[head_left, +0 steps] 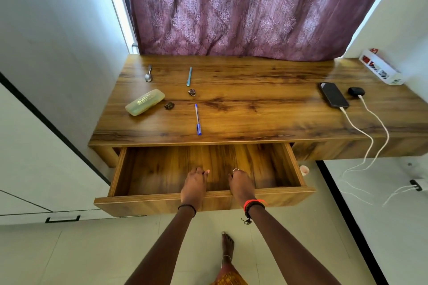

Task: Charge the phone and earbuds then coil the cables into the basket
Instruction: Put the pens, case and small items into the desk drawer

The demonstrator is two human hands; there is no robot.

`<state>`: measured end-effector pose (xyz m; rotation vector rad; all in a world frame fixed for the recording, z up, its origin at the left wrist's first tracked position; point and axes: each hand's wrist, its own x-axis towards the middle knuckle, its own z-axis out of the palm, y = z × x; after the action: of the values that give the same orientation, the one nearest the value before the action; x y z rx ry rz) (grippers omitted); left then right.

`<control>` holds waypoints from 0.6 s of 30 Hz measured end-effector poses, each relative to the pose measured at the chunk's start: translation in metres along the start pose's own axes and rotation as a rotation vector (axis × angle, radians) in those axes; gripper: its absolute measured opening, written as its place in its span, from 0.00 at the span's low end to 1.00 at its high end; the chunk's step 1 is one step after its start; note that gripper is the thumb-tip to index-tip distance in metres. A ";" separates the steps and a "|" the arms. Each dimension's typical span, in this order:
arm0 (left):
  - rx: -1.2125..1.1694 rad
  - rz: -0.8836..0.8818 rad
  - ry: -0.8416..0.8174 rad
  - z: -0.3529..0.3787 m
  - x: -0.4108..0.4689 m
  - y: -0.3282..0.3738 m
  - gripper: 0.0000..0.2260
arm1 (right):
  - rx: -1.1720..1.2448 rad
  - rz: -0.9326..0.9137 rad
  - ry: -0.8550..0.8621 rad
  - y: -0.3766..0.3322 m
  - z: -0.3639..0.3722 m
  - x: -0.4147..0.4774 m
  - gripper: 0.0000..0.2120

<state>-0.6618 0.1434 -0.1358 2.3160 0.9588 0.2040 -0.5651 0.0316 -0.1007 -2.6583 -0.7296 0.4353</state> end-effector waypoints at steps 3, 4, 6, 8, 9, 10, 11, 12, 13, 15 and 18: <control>-0.006 -0.021 -0.004 0.000 -0.016 0.001 0.16 | 0.007 0.006 -0.009 0.003 0.001 -0.014 0.11; -0.005 -0.021 -0.003 -0.001 -0.018 0.002 0.16 | 0.006 0.009 -0.009 0.003 0.001 -0.015 0.11; -0.004 -0.024 -0.010 -0.001 -0.022 0.003 0.15 | 0.000 0.009 -0.015 0.005 0.001 -0.019 0.11; -0.009 -0.041 -0.009 -0.002 -0.029 0.005 0.14 | -0.019 0.012 -0.022 0.007 0.001 -0.025 0.11; -0.017 -0.051 -0.009 -0.003 -0.033 0.005 0.14 | -0.028 0.010 -0.025 0.008 0.001 -0.028 0.11; -0.023 -0.057 -0.010 -0.002 -0.036 0.005 0.14 | -0.040 0.006 -0.025 0.009 0.002 -0.031 0.11; -0.031 -0.060 -0.017 -0.002 -0.040 0.005 0.14 | -0.042 0.004 -0.027 0.010 0.002 -0.033 0.11; -0.035 -0.056 -0.019 -0.002 -0.043 0.004 0.14 | -0.043 0.004 -0.029 0.011 0.003 -0.036 0.11; -0.041 -0.053 -0.027 -0.002 -0.045 0.005 0.14 | -0.038 0.006 -0.032 0.012 0.004 -0.038 0.11; -0.050 -0.048 -0.041 -0.003 -0.048 0.004 0.14 | -0.028 0.004 -0.039 0.014 0.005 -0.042 0.11; -0.064 -0.041 -0.060 -0.004 -0.052 0.004 0.13 | -0.017 -0.005 -0.044 0.015 0.005 -0.046 0.11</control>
<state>-0.6985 0.1073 -0.1256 2.2294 0.9548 0.1463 -0.5983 -0.0045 -0.1019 -2.6697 -0.7556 0.4898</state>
